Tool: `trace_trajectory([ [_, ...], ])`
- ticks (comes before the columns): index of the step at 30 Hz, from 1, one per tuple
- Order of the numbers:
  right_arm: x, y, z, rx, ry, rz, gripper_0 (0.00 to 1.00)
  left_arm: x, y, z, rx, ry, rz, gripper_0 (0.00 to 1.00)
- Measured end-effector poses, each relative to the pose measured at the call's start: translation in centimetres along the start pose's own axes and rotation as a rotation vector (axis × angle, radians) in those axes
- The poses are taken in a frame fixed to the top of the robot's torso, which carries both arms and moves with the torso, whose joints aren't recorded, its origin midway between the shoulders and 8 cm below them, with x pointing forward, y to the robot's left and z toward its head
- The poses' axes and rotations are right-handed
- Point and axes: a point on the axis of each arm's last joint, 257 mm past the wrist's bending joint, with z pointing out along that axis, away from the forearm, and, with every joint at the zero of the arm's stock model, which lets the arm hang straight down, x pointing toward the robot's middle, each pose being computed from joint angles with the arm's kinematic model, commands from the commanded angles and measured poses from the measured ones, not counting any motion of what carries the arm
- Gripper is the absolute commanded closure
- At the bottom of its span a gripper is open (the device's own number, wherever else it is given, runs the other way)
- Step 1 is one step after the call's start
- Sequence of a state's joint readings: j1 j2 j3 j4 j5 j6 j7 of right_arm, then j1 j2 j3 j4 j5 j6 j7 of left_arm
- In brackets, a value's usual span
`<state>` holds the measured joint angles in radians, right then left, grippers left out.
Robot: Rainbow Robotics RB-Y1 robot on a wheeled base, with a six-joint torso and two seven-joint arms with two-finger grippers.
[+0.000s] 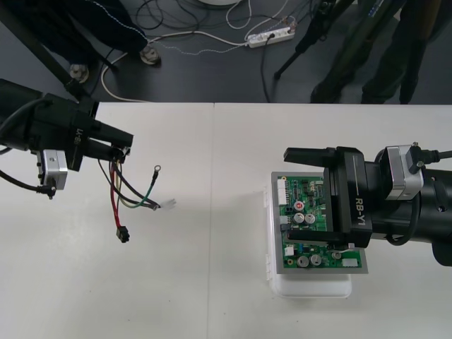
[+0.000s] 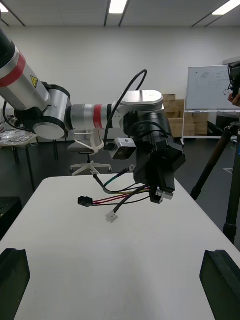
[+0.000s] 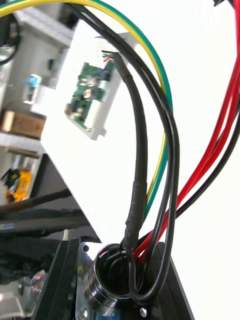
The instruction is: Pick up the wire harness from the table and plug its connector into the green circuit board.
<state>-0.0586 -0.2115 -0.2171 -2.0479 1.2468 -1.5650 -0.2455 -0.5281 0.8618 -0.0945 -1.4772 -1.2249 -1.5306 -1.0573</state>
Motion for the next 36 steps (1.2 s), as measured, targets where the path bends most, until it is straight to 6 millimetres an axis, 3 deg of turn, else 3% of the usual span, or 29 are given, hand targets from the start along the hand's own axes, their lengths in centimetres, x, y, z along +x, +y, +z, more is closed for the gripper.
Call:
trace_trajectory([
  [4, 0.0, 0.0, 0.0, 0.001, 0.0, 0.0, 0.0, 0.2, 1.2, 0.1, -0.1, 0.01, -0.141, 1.0],
  [9, 0.0, -0.1, -0.1, 0.002, 0.003, 0.001, 0.0, 0.4, 2.3, 0.1, -0.222, -0.008, -0.456, 1.0],
  [12, 0.0, 0.0, -0.2, 0.0, 0.003, 0.004, 0.0, 0.2, 2.3, 0.5, -0.266, -0.033, -0.584, 1.0],
  [16, -0.1, 0.1, -0.3, -0.004, 0.0, 0.005, 0.0, -0.4, 1.6, 1.5, -0.301, -0.062, -0.629, 1.0],
  [24, -0.3, 0.1, -0.4, -0.009, -0.002, 0.007, 0.0, -2.5, 0.7, 3.6, -0.396, -0.158, -0.759, 1.0],
  [32, -0.3, 0.1, -0.4, -0.009, -0.001, 0.069, 0.0, -5.7, 0.9, 4.8, -0.413, -0.318, -1.146, 1.0],
  [36, -0.3, 0.2, -0.4, -0.009, 0.001, 0.069, 0.0, -7.4, 1.5, 5.1, -0.414, -0.378, -1.231, 1.0],
])
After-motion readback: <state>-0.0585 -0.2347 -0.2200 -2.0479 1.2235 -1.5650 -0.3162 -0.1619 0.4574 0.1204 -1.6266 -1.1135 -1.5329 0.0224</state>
